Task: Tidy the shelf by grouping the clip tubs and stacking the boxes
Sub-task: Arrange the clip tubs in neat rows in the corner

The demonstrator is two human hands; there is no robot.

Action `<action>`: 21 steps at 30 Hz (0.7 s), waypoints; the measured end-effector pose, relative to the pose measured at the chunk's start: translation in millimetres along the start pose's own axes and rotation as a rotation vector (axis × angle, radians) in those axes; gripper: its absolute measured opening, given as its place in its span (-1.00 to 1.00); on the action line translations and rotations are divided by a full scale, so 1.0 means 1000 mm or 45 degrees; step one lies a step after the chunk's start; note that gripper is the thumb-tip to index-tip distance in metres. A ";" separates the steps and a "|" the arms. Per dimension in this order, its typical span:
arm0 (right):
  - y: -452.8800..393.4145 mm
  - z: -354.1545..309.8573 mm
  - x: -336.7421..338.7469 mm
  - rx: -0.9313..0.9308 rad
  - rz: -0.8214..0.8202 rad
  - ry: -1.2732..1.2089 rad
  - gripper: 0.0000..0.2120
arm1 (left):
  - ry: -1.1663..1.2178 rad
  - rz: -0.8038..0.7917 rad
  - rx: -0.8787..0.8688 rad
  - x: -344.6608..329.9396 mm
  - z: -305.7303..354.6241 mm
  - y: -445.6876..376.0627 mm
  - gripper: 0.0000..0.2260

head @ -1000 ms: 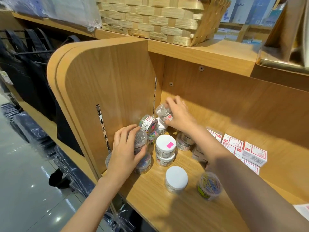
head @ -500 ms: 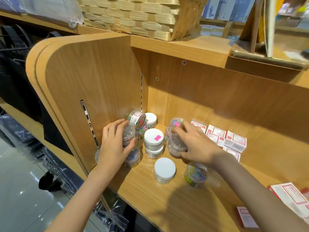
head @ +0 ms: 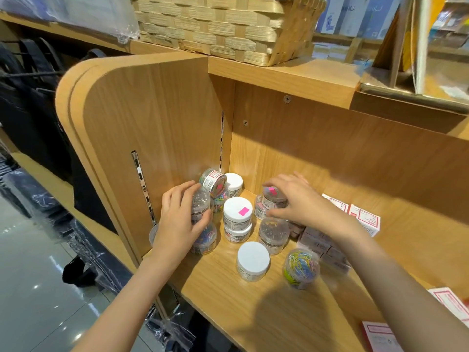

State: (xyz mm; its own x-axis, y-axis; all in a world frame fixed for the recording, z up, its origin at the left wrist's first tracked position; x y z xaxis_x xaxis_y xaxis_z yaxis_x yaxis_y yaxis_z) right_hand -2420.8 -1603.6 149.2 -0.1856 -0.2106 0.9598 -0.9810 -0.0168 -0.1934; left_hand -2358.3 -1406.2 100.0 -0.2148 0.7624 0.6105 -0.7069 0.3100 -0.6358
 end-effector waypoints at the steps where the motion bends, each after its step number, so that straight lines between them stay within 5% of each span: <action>1: -0.008 -0.005 0.000 0.012 0.033 -0.076 -0.45 | 0.005 0.003 0.003 0.000 0.000 0.000 -0.53; 8: -0.078 -0.032 -0.044 -0.107 0.014 -0.562 -0.54 | -0.014 0.037 0.043 0.003 -0.002 0.001 -0.52; 16: -0.102 -0.032 -0.066 -0.222 -0.074 -0.653 -0.43 | -0.018 0.028 0.050 0.001 -0.003 0.001 -0.51; 21: -0.076 -0.011 -0.032 -0.242 0.110 -0.717 -0.43 | -0.024 0.029 0.044 0.001 -0.004 0.000 -0.52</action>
State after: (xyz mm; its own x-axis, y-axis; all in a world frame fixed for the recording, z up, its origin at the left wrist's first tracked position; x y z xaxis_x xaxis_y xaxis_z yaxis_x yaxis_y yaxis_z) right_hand -2340.9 -1585.2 135.4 -0.2576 -0.6898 0.6766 -0.9662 0.1879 -0.1764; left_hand -2356.1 -1403.3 98.7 -0.2432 0.7580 0.6052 -0.7245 0.2728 -0.6330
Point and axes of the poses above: each hand's wrist, its own y-axis away from the middle knuckle, its own x-axis out of the back of the hand, z = x × y, the point moved 7 cm from there along -y, towards the middle knuckle, and after that the axes turned 5 degrees about z, right-handed, at the moved point
